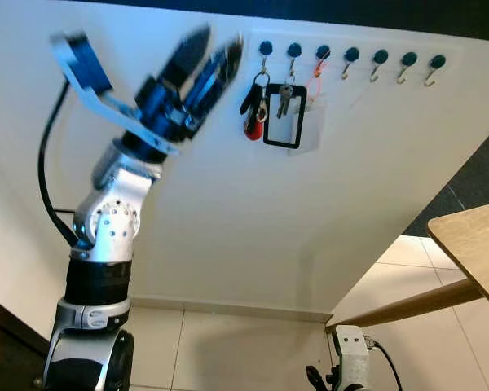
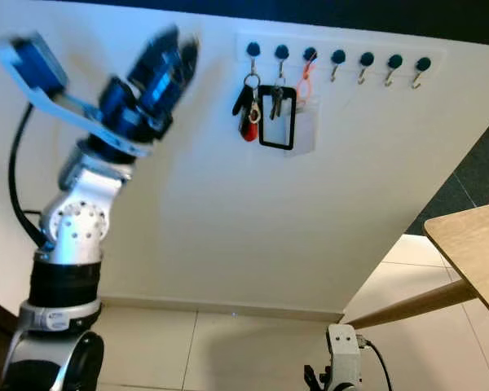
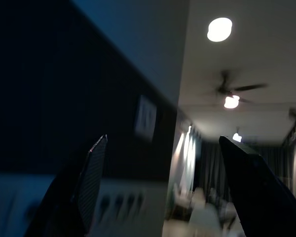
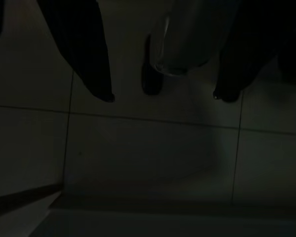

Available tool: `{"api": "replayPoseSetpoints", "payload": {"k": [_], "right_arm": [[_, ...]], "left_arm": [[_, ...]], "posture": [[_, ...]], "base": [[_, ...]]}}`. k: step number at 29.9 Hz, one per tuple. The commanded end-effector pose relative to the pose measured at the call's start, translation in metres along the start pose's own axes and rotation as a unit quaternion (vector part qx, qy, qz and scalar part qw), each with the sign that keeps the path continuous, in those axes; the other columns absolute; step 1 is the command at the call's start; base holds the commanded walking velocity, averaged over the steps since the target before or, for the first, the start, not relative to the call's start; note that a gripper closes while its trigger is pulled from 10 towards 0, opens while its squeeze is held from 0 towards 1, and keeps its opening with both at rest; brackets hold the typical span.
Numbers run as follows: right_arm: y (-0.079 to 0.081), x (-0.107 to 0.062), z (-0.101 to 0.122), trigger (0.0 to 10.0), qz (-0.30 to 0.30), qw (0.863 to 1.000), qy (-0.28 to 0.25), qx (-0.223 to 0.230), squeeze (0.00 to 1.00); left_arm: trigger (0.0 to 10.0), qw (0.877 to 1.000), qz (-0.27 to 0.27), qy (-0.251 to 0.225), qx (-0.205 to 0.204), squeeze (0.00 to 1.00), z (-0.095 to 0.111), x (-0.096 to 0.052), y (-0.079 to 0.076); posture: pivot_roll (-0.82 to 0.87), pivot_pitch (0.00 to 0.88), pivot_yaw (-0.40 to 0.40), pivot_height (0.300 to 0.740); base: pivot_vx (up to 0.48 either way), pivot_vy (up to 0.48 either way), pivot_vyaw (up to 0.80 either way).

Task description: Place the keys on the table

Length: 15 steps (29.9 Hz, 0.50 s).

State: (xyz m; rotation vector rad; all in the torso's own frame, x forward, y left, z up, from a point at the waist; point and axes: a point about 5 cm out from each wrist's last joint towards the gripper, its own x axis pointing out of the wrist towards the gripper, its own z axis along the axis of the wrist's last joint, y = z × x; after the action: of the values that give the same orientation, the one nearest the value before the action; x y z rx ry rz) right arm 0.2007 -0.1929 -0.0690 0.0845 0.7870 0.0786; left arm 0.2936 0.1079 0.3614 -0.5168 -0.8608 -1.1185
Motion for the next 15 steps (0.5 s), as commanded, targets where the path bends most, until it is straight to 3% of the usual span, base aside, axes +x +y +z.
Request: {"api": "replayPoseSetpoints", "payload": {"k": [1,8,15], "right_arm": [[-0.004,-0.003,-0.006,10.0,-0.005,1.000,0.009,0.002,0.00],[-0.005,-0.006,-0.014,10.0,-0.008,1.000,0.019,0.006,0.00],[-0.006,-0.010,-0.026,10.0,-0.009,0.999,0.032,0.006,0.00]], "left_arm": [[10.0,0.999,-0.029,-0.027,-0.006,0.00,0.007,0.007,-0.011],[10.0,0.993,-0.076,-0.084,-0.031,0.00,0.033,0.010,-0.036],[10.0,0.985,-0.100,-0.130,-0.050,0.00,0.049,0.010,-0.045]], "posture": [[0.01,0.147,-0.051,0.740],[0.01,0.171,-0.051,0.740],[0.01,0.183,-0.058,0.740]], "base": [[0.000,0.000,0.00],[0.000,0.000,0.00],[0.000,0.000,0.00]]}}
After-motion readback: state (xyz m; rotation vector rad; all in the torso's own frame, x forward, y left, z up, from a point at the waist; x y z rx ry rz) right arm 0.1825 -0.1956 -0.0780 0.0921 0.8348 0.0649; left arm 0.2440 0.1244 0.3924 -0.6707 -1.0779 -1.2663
